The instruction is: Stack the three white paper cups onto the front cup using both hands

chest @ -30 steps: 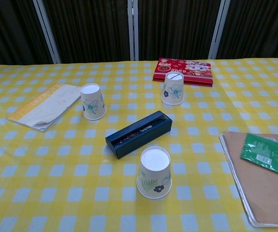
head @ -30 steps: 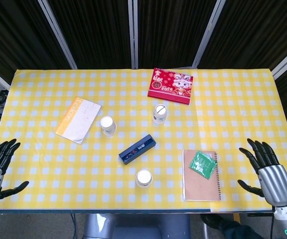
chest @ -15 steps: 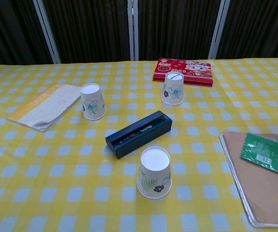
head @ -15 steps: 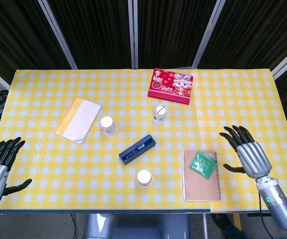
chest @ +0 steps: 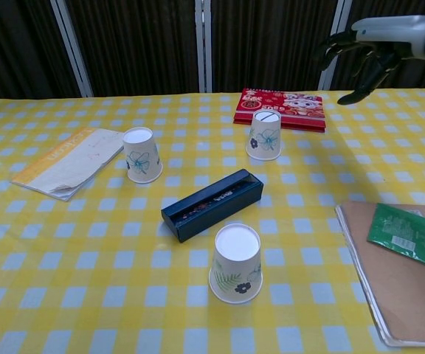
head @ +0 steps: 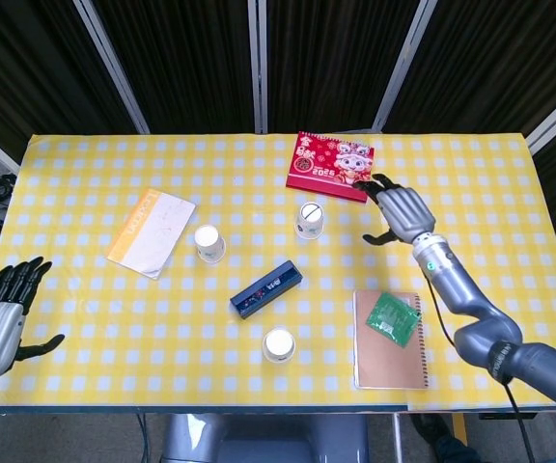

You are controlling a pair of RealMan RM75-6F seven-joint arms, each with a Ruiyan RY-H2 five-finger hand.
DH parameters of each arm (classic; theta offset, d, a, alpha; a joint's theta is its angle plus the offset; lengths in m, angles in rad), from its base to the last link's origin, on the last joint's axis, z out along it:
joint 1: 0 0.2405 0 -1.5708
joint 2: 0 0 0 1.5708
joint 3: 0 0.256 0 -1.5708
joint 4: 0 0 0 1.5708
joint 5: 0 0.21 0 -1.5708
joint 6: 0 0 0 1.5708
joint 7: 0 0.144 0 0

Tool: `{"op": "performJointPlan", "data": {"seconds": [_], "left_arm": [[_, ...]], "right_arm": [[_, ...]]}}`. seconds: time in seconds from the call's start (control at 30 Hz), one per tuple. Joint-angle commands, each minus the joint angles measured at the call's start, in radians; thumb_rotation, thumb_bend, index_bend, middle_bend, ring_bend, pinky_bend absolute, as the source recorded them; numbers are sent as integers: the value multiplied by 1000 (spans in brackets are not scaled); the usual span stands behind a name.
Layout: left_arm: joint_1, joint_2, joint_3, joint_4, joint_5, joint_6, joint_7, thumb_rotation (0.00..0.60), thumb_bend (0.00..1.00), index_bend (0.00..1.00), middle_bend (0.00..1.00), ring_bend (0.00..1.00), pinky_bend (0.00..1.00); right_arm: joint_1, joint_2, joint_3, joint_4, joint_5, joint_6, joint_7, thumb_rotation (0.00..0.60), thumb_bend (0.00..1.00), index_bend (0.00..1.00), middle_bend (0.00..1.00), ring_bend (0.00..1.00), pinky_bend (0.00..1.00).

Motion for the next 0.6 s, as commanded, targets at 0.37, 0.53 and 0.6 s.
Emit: {"op": "performJointPlan", "data": {"seconds": [0.37, 0.53, 0.6], "left_arm": [[-30, -18, -32, 21, -111, -54, 36, 600, 0, 0, 0, 0, 0], [-32, -17, -38, 22, -130, -53, 38, 600, 0, 0, 0, 0, 0], [-33, -17, -39, 23, -137, -54, 39, 600, 0, 0, 0, 0, 0]], "right_arm": [[204, -293, 50, 343, 153, -161, 8, 600, 129, 197, 226, 116, 357], [249, -352, 54, 431, 185, -199, 4, 600, 130, 202, 232, 122, 358], [259, -366, 53, 448, 189, -207, 4, 600, 129, 205, 233, 122, 358]]}}
